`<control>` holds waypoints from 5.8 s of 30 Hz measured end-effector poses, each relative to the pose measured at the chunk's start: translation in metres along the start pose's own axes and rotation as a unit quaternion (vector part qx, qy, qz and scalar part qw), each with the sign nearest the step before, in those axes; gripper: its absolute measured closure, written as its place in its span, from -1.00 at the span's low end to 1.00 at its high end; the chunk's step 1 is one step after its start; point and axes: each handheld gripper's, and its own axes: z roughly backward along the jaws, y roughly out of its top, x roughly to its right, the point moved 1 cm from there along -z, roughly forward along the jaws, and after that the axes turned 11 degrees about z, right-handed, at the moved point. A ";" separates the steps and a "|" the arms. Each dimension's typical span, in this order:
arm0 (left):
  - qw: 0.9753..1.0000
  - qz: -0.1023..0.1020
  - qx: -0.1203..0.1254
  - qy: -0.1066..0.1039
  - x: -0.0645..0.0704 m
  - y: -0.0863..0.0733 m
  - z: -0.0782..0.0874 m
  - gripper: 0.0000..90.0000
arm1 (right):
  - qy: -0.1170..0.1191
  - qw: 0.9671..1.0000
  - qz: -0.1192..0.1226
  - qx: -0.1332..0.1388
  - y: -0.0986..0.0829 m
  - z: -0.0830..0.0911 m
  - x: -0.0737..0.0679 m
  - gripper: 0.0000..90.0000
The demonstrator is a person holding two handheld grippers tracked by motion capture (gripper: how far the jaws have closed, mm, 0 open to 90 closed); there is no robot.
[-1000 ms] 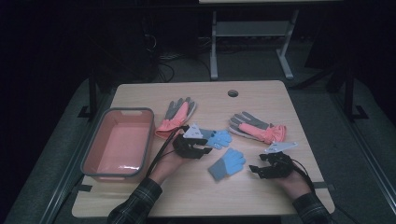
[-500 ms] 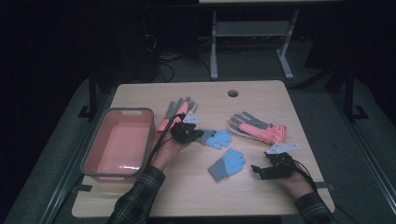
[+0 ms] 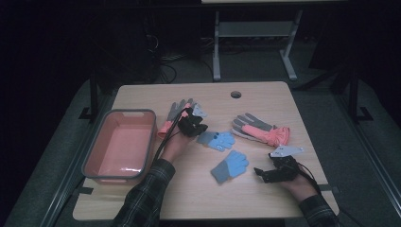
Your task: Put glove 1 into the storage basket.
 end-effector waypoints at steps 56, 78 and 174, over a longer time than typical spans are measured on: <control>0.998 0.031 -0.040 -0.036 0.042 -0.037 0.009 0.97 | 0.000 1.000 0.000 0.000 0.000 0.000 0.000 -0.67; 0.992 0.089 0.018 -0.088 0.054 -0.025 0.053 0.98 | -0.001 1.000 0.004 0.000 0.000 0.000 0.001 -0.68; 0.987 -0.004 -0.060 -0.147 0.111 -0.037 0.001 0.71 | 0.003 1.000 0.005 0.002 0.001 -0.001 0.000 -0.69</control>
